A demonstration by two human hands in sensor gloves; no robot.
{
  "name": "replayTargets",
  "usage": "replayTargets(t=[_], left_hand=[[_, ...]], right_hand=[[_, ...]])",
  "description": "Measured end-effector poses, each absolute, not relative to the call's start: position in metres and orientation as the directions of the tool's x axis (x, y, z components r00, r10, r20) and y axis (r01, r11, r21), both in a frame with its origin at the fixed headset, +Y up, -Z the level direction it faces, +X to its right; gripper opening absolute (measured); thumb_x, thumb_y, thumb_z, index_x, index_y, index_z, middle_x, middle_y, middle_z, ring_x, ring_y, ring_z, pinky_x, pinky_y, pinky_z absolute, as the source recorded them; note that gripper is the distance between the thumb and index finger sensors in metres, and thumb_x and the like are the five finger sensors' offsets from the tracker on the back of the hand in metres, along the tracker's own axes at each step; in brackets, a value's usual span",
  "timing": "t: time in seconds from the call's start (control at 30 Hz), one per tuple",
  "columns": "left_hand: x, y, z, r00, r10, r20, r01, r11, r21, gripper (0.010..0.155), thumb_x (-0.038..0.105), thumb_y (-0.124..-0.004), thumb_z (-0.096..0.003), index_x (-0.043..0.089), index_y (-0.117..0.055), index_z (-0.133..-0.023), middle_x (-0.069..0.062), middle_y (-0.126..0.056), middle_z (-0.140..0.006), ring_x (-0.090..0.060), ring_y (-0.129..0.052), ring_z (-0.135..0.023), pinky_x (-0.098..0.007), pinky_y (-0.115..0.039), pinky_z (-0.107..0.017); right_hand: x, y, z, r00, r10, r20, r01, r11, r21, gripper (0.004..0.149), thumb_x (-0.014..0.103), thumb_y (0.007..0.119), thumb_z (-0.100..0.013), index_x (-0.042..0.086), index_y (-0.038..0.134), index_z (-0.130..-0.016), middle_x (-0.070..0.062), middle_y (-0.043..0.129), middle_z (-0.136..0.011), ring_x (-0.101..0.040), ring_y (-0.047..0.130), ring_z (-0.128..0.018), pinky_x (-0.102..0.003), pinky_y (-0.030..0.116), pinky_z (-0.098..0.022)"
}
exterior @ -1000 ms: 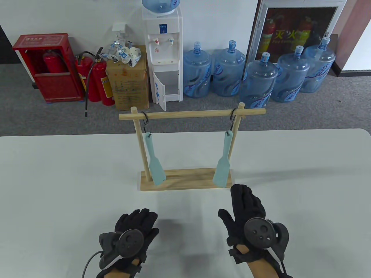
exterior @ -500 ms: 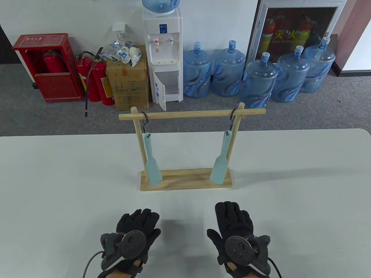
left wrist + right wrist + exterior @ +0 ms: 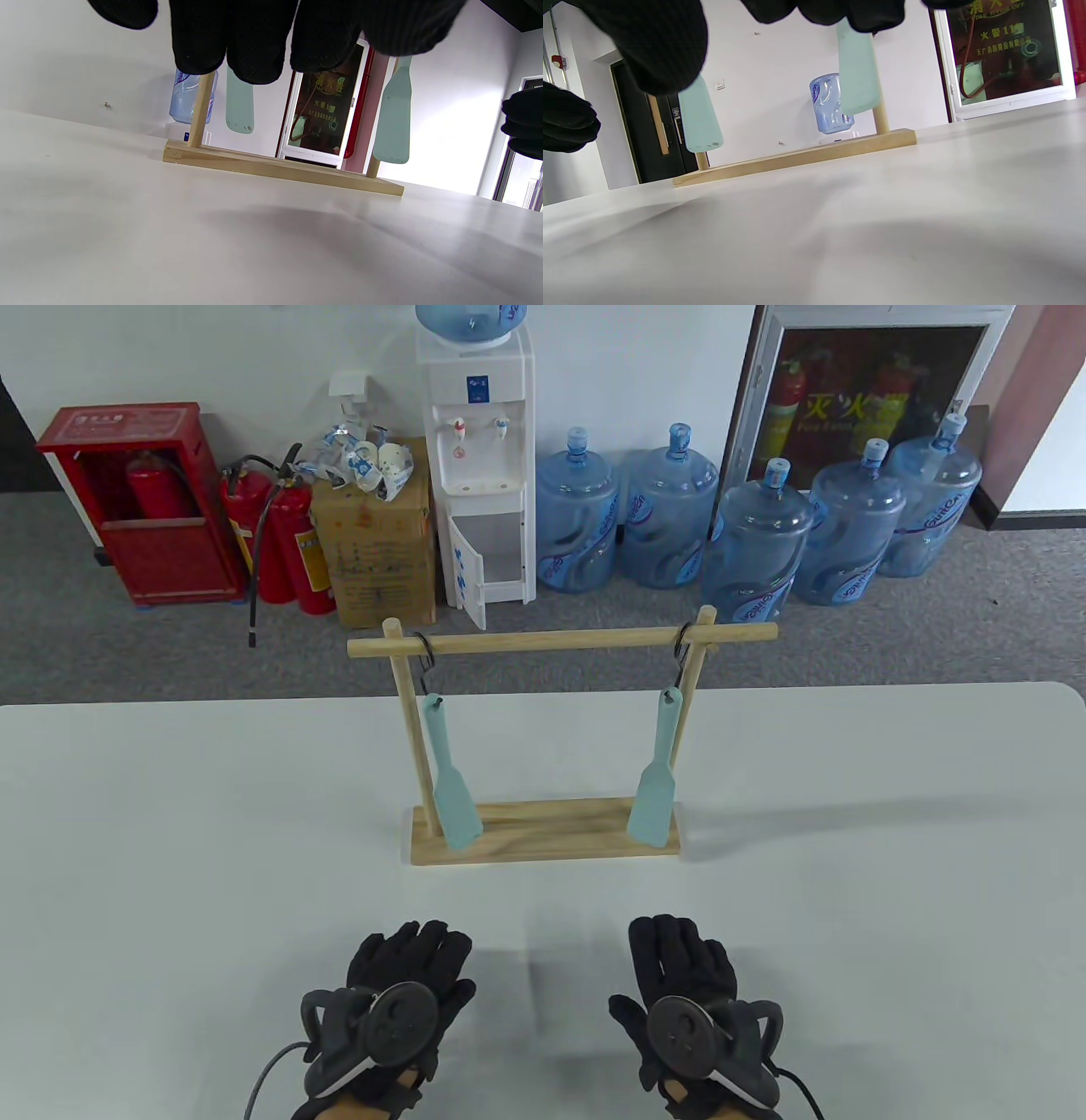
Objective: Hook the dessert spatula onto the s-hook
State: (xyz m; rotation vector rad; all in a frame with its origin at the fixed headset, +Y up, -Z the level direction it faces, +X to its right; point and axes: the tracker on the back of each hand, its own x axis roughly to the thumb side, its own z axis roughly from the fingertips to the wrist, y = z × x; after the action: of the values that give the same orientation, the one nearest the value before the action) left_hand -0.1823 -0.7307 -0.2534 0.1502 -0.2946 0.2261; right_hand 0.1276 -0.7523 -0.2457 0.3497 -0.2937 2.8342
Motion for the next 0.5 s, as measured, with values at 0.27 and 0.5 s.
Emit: replayTargets(t=[0.27, 0.5], left_hand=[[-0.181, -0.732, -0.254, 0.936, 0.183, 0.301, -0.225, 0.968, 0.109, 0.058, 0.055, -0.070, -0.0481, 0.030, -0.071, -0.101, -0.006, -0.077, -0.106, -0.040, -0.076, -0.096, -0.065, -0.051, -0.074], [-0.181, -0.734, -0.254, 0.939, 0.175, 0.294, -0.214, 0.971, 0.105, 0.058, 0.055, -0.070, -0.0482, 0.030, -0.072, -0.100, -0.007, -0.077, -0.106, -0.040, -0.076, -0.096, -0.066, -0.051, -0.074]], right_hand=[[0.136, -0.751, -0.244, -0.921, 0.294, 0.257, -0.341, -0.926, -0.163, 0.084, 0.053, 0.078, -0.044, 0.019, 0.035, -0.108, -0.011, 0.030, -0.108, -0.041, 0.045, -0.101, -0.064, 0.039, -0.070], [0.142, -0.752, -0.244, -0.916, 0.319, 0.243, -0.359, -0.922, -0.145, 0.084, 0.053, 0.078, -0.044, 0.019, 0.035, -0.108, -0.012, 0.031, -0.108, -0.041, 0.045, -0.101, -0.064, 0.039, -0.070]])
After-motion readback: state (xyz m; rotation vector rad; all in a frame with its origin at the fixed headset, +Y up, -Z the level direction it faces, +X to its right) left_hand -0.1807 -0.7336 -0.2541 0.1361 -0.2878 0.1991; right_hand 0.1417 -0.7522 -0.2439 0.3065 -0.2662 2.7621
